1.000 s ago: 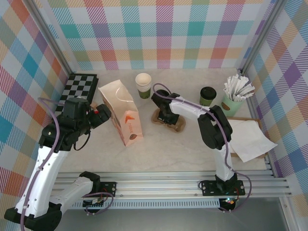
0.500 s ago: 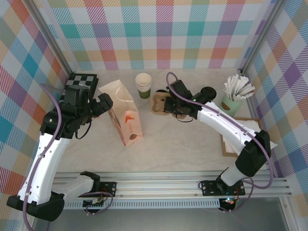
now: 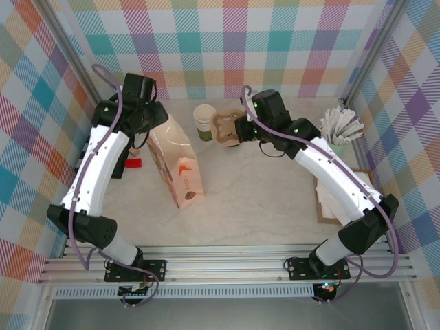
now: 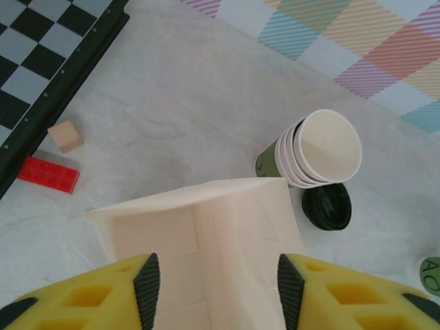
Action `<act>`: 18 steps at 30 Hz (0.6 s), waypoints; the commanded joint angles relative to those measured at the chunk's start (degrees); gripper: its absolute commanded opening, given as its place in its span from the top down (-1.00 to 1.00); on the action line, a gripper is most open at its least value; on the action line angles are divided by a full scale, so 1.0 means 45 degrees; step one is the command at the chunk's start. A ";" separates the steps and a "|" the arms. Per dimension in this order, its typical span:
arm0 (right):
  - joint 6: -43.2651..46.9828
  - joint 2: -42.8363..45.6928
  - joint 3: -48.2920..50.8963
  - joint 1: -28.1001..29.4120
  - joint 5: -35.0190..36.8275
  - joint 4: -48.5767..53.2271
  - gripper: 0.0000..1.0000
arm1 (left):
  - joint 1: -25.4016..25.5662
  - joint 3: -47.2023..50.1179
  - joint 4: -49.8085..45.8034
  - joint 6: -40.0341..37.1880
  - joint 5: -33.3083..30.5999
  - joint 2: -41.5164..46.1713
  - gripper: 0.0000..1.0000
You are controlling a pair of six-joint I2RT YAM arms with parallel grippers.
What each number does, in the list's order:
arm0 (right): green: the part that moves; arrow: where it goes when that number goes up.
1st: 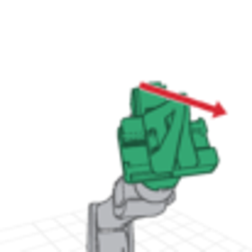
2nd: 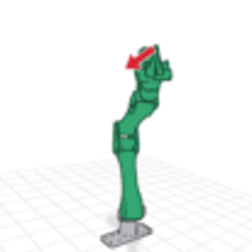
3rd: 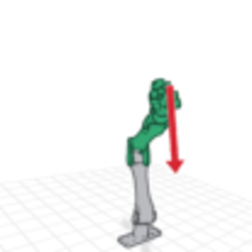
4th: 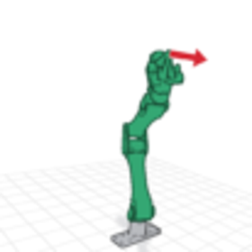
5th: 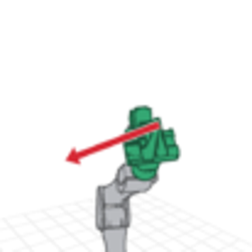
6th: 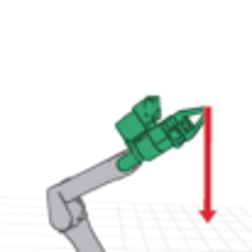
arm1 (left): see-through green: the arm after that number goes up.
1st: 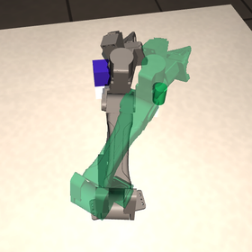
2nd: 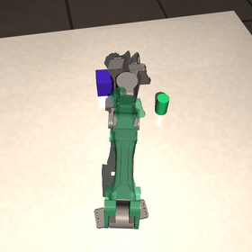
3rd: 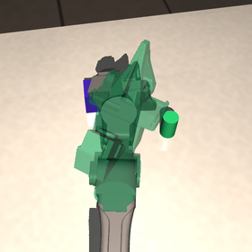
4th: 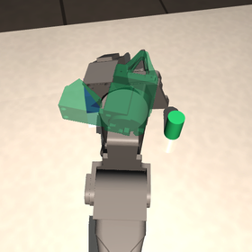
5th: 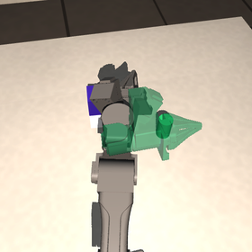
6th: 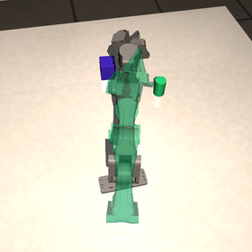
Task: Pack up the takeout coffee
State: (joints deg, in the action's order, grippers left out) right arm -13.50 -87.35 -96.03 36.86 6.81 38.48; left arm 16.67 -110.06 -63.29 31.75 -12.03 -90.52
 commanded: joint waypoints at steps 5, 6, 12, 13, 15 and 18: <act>0.1196 0.0383 -0.0128 -0.1254 -0.1355 -0.0301 1.00 | -0.0178 0.0045 -0.2237 0.0370 0.0461 0.1109 -0.37; 0.1324 0.0332 -0.0125 -0.1277 -0.1619 -0.0508 1.00 | -0.0176 0.0245 -0.2171 0.0276 0.1050 0.1331 -0.37; 0.2246 -0.0500 -0.0825 -0.1288 -0.3429 -0.1160 1.00 | -0.0168 0.1658 -0.1512 0.0109 0.2160 0.2344 0.34; 0.2275 -0.0624 -0.1107 -0.1278 -0.3765 -0.1228 1.00 | -0.0163 0.1673 -0.1360 -0.0004 0.2112 0.2356 0.47; 0.2294 -0.0761 -0.1599 -0.1277 -0.4571 -0.1524 1.00 | -0.0166 0.1461 -0.1203 -0.0432 0.1862 0.2162 1.00; 0.2736 -0.1008 -0.2475 -0.1277 -0.6253 -0.1633 1.00 | -0.0140 0.0276 -0.1385 -0.1549 0.2775 0.1041 1.00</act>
State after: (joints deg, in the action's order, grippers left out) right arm -4.38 -91.92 -102.35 30.85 -11.29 35.00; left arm 16.34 -105.01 -70.46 30.11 -3.57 -81.91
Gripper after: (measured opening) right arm 0.107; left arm 0.043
